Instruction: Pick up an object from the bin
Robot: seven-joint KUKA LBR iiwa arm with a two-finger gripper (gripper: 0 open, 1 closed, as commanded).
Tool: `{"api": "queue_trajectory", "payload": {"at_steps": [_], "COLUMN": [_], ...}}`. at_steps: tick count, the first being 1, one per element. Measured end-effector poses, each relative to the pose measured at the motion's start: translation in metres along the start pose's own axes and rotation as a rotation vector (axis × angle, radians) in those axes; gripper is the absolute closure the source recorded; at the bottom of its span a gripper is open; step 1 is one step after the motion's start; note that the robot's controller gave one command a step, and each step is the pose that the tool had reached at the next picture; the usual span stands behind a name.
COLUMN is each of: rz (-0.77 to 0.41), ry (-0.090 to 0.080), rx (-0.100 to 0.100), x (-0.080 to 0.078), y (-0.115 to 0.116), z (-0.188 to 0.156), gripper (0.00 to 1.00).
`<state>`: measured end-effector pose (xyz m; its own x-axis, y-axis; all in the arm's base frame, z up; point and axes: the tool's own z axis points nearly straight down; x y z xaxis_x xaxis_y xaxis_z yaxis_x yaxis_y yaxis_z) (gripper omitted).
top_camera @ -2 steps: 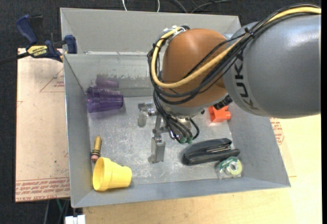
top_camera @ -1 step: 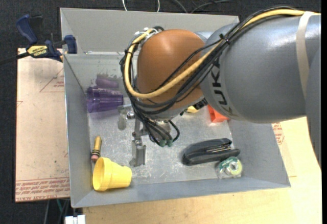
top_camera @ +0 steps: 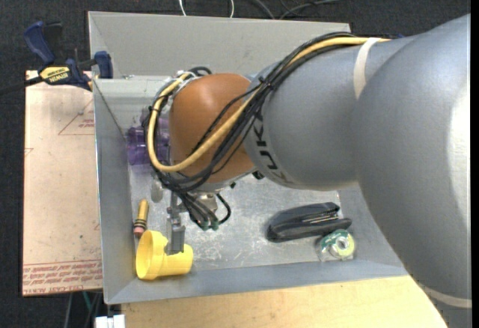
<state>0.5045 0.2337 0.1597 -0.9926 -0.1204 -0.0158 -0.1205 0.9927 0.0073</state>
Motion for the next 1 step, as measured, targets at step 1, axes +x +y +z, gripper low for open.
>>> {"api": "queue_trajectory", "payload": {"at_steps": [1], "rz": [0.01], "ry": [0.01], "rx": [0.002], "x": [0.0071], "y": [-0.0052], "z": [-0.0411], "gripper": [0.0]}}
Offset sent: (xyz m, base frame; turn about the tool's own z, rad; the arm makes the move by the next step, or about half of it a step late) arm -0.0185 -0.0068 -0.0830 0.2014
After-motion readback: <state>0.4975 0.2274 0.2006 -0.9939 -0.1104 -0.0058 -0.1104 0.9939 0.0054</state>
